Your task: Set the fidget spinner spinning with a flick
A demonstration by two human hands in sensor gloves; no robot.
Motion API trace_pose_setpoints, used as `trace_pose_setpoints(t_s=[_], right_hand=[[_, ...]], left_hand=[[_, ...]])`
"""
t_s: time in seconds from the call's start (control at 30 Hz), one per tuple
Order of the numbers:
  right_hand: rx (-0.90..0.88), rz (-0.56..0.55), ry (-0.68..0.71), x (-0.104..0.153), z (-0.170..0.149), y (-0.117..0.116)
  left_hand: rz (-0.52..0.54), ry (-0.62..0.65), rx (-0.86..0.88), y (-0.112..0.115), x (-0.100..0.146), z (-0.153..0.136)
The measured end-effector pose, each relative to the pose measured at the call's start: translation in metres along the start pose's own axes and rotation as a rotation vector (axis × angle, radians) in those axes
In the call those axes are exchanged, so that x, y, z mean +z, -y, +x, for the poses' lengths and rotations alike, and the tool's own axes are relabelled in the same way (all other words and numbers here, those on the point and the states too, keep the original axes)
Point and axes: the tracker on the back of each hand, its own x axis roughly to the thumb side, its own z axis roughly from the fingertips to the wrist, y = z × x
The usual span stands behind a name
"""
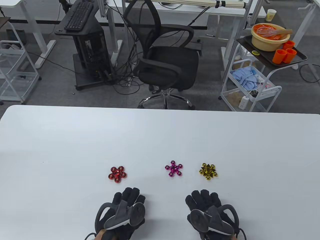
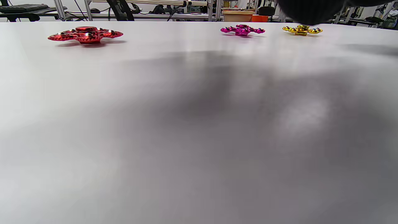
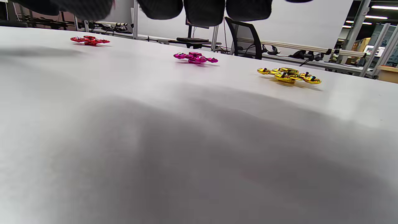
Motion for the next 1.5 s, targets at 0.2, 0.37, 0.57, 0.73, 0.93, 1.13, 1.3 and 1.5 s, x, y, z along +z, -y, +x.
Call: trace_pose_setpoints(t_s=[0.2, 0.37, 0.57, 0.73, 0.93, 1.13, 1.3, 1.5], right_hand=[[-0.011, -0.006, -0.008, 0.0014, -0.0013, 0.0011], [-0.016, -0.010, -0.012, 0.0015, -0.0019, 0.0004], [-0.012, -0.011, -0.010, 0.0020, -0.0020, 0.0003], [-0.012, -0.012, -0.010, 0.0027, -0.0021, 0.0001], [-0.013, -0.006, -0.004, 0.0034, -0.0017, 0.0000], [-0.010, -0.007, 0.000, 0.0040, -0.0012, 0.0001], [-0.008, -0.001, 0.005, 0.0044, -0.0005, -0.0001], [-0.007, -0.001, 0.007, 0.0047, -0.0003, -0.0002]], left_hand=[[0.014, 0.004, 0.003, -0.0019, 0.0026, 0.0007], [0.013, 0.002, 0.004, -0.0017, 0.0029, 0.0005], [0.005, 0.002, 0.001, -0.0017, 0.0028, 0.0010], [0.002, 0.004, -0.006, -0.0016, 0.0030, 0.0022], [-0.003, 0.001, -0.009, -0.0005, 0.0020, 0.0023], [-0.008, 0.003, -0.012, -0.0001, 0.0016, 0.0032], [-0.018, 0.004, -0.018, 0.0004, 0.0011, 0.0041], [-0.021, 0.003, -0.021, 0.0008, 0.0006, 0.0048]])
